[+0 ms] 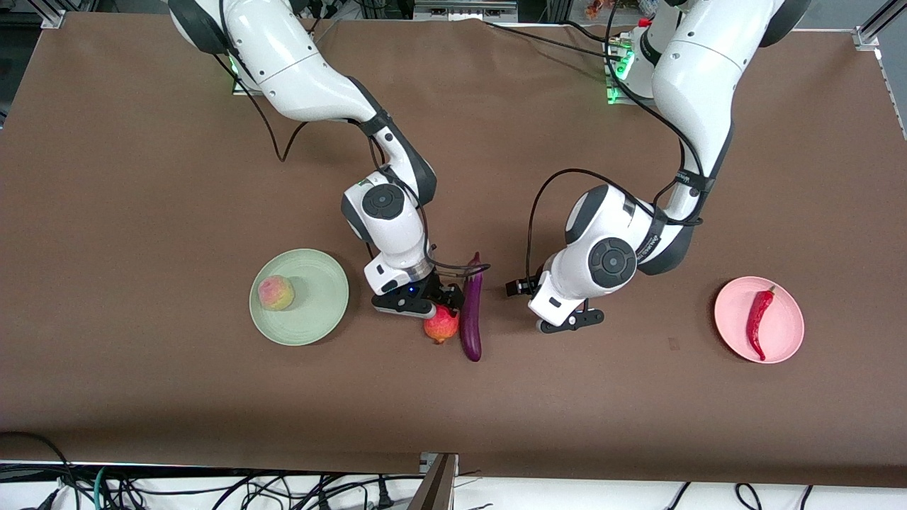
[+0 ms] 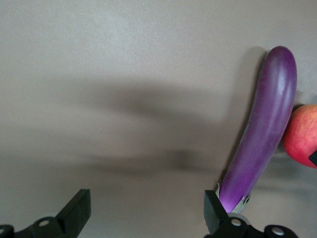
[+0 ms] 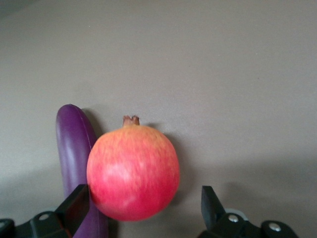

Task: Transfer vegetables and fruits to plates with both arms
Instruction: 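Grasp the pomegranate with the right gripper while the left gripper grasps the eggplant, then place the pomegranate on the green plate while the left gripper lifts the eggplant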

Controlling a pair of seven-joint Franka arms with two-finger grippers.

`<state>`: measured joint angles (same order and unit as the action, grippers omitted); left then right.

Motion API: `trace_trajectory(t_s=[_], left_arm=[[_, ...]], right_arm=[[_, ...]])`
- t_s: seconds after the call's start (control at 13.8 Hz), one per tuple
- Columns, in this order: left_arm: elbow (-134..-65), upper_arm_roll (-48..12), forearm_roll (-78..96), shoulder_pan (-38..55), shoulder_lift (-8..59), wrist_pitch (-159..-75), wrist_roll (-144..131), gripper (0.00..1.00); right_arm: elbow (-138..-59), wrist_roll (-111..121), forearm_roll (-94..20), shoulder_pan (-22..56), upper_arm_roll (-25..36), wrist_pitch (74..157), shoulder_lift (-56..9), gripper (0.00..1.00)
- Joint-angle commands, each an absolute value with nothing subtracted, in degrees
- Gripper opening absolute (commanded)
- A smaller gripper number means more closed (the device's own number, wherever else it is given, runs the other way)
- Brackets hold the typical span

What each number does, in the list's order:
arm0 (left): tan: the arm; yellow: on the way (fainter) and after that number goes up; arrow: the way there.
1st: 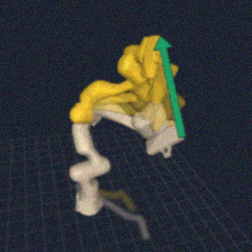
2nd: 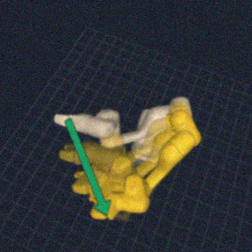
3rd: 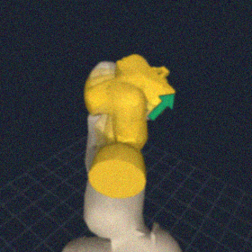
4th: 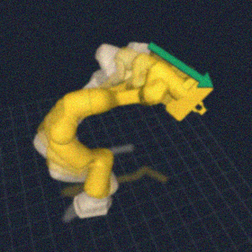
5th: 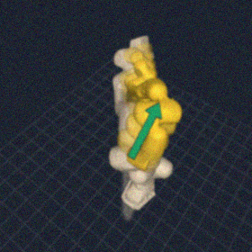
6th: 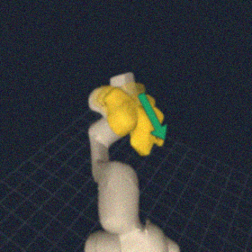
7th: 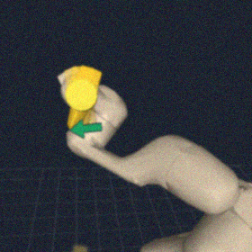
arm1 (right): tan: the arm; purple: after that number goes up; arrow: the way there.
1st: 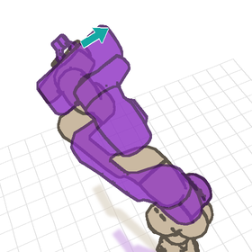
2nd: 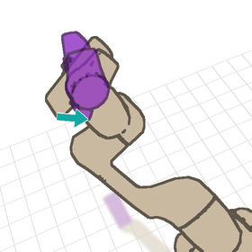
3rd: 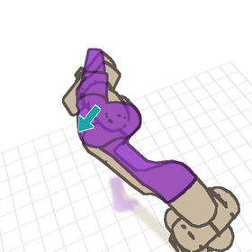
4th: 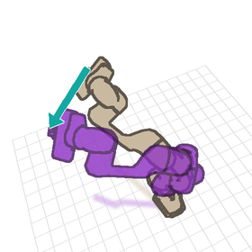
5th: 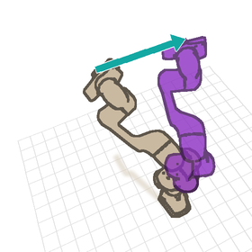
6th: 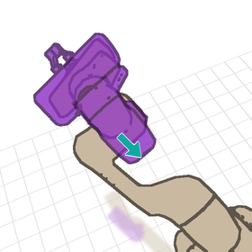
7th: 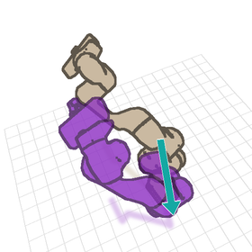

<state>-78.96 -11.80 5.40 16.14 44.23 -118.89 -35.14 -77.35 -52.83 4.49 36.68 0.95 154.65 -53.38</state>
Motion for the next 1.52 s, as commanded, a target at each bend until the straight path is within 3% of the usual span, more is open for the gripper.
trace_trajectory(t_s=[0.0, 0.29, 0.36, 0.51, 0.58, 1.01, 1.45], left_arm=[[-76.9, -11.1, 7.0, 17.2, 45.1, -118.7, -34.9, 1.00], [-75.3, -11.2, 11.5, 18.4, 45.9, -118.7, -33.9, 1.00], [-74.6, -11.2, 12.8, 18.4, 46.1, -118.7, -33.9, 1.00], [-74.0, -11.2, 14.5, 18.7, 46.6, -119.0, -33.8, 1.00], [-74.0, -11.2, 14.6, 18.7, 46.8, -119.2, -33.8, 1.00], [-73.9, -11.2, 17.4, 18.8, 47.3, -119.5, -34.0, 1.00], [-73.8, -10.1, 18.0, 25.7, 51.2, -130.2, -35.2, 1.00]], right_arm=[[-77.5, -52.6, 5.6, 36.3, 1.0, 158.1, -54.3, 1.00], [-77.5, -52.5, 5.9, 36.2, 1.6, 163.5, -55.9, 1.00], [-77.6, -52.4, 6.0, 36.2, 1.8, 164.4, -56.2, 0.95], [-77.7, -51.2, 5.9, 36.2, 1.8, 165.8, -56.2, 0.46], [-77.7, -50.6, 5.9, 35.9, 1.8, 165.8, -56.2, 0.41], [-78.4, -49.7, 5.7, 34.8, 1.8, 162.4, -54.1, 0.41], [-78.4, -42.4, 3.5, 31.8, 1.3, 135.2, -43.6, 0.41]])
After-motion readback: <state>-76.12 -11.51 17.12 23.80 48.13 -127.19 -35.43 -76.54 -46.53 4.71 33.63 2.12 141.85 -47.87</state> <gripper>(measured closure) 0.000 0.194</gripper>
